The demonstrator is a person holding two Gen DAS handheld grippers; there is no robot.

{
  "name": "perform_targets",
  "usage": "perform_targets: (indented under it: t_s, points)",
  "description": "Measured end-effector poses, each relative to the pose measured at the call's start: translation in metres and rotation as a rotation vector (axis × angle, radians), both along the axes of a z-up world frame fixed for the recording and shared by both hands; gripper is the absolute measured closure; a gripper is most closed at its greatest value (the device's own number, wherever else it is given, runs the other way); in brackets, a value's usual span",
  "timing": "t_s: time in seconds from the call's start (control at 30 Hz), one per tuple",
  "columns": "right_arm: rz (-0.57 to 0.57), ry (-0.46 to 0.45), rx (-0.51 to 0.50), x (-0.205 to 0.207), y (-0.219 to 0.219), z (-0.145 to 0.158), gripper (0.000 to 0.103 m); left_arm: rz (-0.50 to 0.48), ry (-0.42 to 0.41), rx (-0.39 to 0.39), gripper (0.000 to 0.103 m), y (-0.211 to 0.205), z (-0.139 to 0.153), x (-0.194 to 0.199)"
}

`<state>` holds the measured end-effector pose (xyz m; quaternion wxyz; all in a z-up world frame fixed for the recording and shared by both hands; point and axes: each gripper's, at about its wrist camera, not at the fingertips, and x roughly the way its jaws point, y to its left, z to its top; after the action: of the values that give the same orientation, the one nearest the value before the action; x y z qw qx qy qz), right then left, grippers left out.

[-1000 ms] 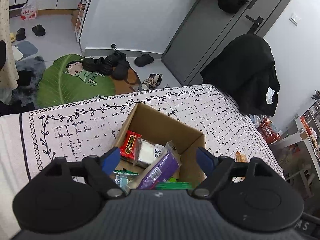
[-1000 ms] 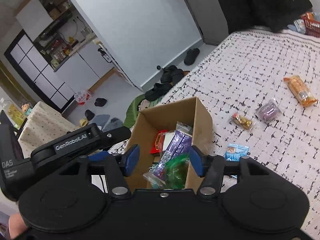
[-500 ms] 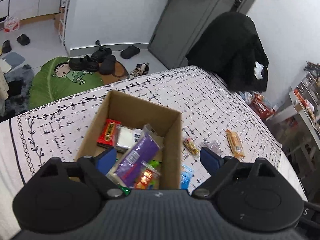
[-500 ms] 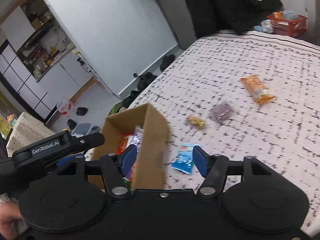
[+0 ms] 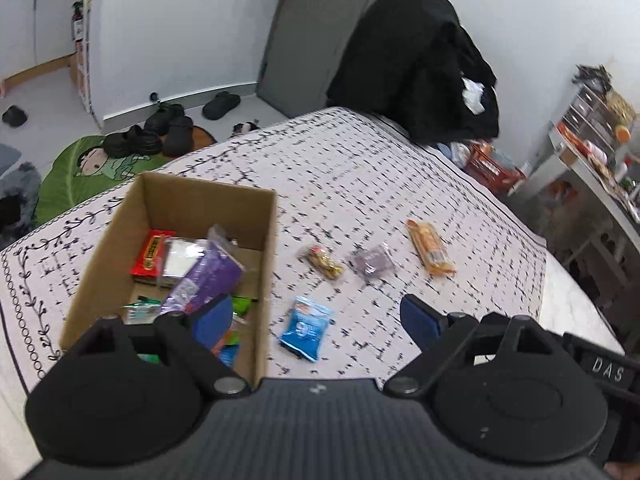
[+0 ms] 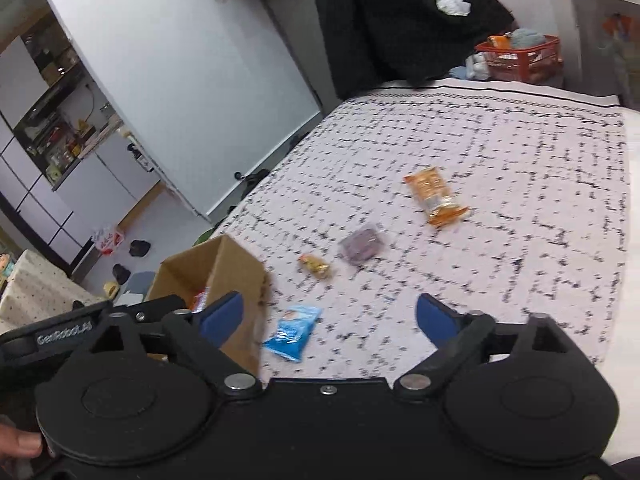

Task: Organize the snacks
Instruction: 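Move both open tools back toward the remaining snacks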

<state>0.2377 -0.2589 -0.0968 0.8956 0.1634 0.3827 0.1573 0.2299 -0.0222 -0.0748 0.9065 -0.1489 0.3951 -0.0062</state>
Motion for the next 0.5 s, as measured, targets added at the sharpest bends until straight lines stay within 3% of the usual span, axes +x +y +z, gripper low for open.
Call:
perform_targets:
  t_s: [0.5]
  points:
    - [-0.071, 0.017, 0.01, 0.022, -0.06, -0.031, 0.0, -0.08, 0.039, 0.128, 0.013, -0.06, -0.021, 0.013]
